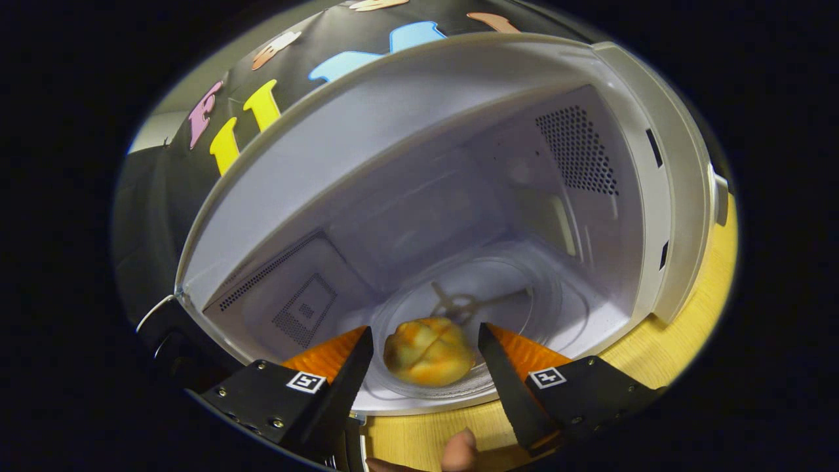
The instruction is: Open the microwave, put the food inside, and close the microwave door.
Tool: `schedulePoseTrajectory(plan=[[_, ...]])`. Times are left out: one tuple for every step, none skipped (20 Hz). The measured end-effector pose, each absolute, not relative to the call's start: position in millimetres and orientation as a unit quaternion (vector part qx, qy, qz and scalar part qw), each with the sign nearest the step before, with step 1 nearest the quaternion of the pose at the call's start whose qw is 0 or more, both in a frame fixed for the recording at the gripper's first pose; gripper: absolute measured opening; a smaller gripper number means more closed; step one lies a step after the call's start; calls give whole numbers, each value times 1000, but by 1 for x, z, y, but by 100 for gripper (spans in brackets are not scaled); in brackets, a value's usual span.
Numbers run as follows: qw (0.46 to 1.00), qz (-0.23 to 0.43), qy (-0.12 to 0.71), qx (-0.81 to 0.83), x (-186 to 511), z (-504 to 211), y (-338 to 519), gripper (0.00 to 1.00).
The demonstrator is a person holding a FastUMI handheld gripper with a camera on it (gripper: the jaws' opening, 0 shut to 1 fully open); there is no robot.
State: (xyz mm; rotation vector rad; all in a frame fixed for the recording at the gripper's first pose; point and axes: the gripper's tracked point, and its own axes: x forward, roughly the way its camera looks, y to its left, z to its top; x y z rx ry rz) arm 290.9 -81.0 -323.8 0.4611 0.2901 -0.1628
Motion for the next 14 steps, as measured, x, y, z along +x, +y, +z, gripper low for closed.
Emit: schedulePoseTrajectory(plan=[[965,-80,138,209,287,-317,-81,97],[968,-70,139,199,279,-312,-76,97],[970,-46,143,193,269,-306,-65,97],[972,-23,143,184,256,-299,-54,97],[976,-3,139,168,241,-290,-44,97],[981,14,129,144,225,-281,-37,97],[986,26,116,119,209,-270,-31,97],[989,40,101,103,192,-259,-25,97],[990,56,91,93,177,-249,-16,97],[990,72,84,85,161,-241,-8,97],[989,88,79,83,145,-233,0,97],[988,106,72,86,129,-224,9,97],[986,122,66,89,113,-214,18,97],[984,139,57,94,96,-203,28,97]])
